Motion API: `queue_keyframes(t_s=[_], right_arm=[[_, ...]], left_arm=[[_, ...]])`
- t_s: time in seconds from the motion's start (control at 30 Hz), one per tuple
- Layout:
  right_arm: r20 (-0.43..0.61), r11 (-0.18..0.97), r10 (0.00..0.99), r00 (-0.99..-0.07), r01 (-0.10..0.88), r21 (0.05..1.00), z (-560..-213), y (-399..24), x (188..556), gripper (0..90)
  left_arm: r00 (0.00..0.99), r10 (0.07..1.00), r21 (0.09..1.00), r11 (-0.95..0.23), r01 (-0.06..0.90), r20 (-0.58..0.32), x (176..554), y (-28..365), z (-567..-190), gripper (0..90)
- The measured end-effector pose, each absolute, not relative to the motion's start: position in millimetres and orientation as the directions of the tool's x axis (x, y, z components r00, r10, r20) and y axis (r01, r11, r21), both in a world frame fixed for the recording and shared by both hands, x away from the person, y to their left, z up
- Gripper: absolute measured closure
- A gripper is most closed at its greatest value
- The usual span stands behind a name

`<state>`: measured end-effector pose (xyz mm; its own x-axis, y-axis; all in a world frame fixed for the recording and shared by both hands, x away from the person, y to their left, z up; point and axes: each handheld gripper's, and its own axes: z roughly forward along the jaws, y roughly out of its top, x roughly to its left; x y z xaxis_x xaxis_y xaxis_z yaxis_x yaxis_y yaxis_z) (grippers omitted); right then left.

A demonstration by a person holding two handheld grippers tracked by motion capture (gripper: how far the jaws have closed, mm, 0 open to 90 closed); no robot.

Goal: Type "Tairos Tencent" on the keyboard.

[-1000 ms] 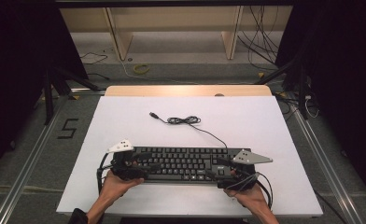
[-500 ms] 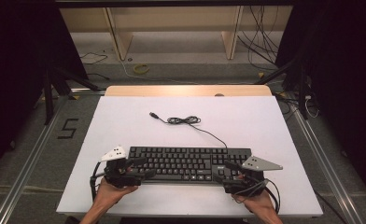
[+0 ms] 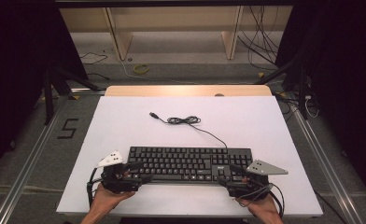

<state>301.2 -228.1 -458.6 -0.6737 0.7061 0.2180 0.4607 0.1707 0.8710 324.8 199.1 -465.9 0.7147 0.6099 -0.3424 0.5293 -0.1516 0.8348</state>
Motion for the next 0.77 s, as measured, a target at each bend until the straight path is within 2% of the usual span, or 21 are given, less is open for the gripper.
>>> queue_keyframes(t_s=[0.77], right_arm=[[0.222,0.167,0.709,-0.67,0.465,0.869,-459.8,-228.0,301.8,28.4]], left_arm=[[0.712,0.619,0.84,-0.151,0.521,-0.33,327.5,197.5,-465.3,23.5]])
